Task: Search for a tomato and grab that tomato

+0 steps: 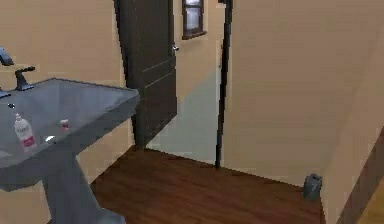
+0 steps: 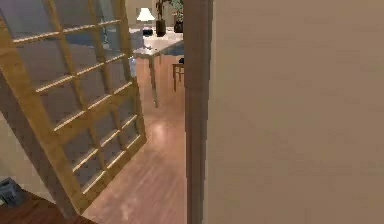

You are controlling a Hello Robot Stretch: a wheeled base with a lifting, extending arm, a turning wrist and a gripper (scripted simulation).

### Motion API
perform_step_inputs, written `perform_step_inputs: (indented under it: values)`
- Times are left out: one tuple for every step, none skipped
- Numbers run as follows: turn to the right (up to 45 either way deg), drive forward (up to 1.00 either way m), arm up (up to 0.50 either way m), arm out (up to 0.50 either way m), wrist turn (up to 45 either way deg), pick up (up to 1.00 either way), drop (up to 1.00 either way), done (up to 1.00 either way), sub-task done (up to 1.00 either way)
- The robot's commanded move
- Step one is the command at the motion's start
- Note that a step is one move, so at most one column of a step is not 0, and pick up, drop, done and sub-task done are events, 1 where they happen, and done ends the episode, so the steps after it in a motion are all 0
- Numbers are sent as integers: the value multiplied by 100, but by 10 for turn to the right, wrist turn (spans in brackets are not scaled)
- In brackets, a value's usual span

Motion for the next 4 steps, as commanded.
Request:
perform_step_inputs:
  values:
    - [450,0,0,0,0,0,0,0,0]
    - [90,0,0,0,0,0,0,0,0]
    - [0,55,0,0,0,0,0,0,0]
    - [450,0,0,0,0,0,0,0,0]
